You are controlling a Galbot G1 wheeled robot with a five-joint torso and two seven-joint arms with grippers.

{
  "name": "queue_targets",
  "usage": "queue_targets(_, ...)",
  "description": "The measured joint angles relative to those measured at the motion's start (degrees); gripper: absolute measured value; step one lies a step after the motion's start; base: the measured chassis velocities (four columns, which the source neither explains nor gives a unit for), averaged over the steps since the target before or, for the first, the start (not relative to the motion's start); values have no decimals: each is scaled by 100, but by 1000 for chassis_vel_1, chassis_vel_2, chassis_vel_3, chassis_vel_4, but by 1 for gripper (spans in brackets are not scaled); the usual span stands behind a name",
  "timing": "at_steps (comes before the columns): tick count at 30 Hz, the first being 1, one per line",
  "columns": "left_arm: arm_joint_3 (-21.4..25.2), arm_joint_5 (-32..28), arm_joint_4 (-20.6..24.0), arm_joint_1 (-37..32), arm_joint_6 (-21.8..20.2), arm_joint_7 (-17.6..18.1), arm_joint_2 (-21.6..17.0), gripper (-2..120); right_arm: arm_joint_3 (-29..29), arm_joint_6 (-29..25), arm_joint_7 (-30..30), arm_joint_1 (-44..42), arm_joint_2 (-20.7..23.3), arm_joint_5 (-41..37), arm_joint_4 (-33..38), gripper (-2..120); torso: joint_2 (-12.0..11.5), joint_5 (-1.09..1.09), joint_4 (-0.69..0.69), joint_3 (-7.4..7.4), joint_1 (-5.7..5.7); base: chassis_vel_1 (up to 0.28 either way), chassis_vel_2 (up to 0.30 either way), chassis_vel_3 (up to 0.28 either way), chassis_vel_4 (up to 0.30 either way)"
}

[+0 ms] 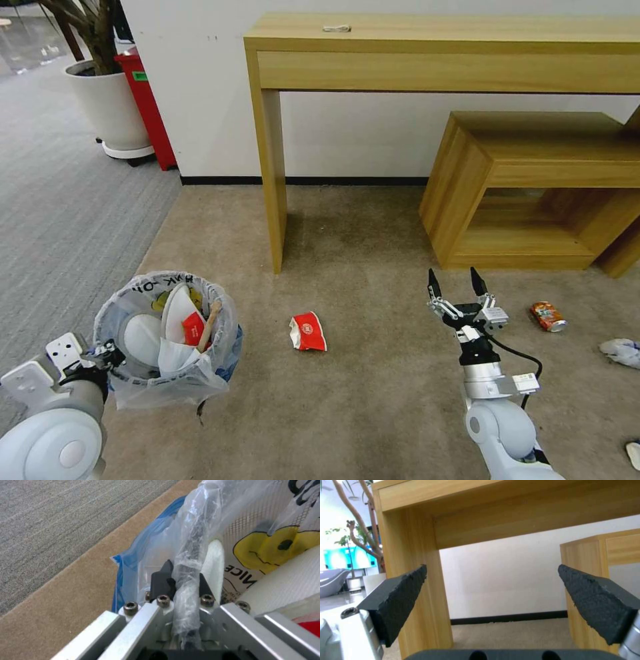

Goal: Pick up the trash bin and place the garbage on the floor into it.

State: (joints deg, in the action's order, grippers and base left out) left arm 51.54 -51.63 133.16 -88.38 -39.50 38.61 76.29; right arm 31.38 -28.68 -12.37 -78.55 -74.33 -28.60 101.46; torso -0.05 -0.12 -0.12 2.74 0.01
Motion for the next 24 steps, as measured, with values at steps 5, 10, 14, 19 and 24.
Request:
queue_targets(5,-1,7,12,-10,1,0,1,1,-6,-12,-26,-1,0,-1,-20,100,0,0,0,0,0,0,0,0,0)
queue_targets(10,0,10,28,-14,1,0,-1,1,-9,-21,-30,18,1,-2,-31,100,1,0,0,-1,0,-48,58,48,-51)
queue_targets(14,0,19,43,-20,2,0,-6,1,-11,-25,-21,31,3,-3,-40,100,0,0,0,0,-1,-156,116,155,-147)
queue_targets(19,-14,40,51,-23,2,-1,-6,1,-46,-33,107,36,8,64,-87,100,0,0,-1,2,0,-212,203,200,-219)
queue_targets(24,-18,50,56,-22,3,-1,-6,1,-174,209,307,29,29,179,-45,100,0,0,0,3,1,-100,149,135,-136)
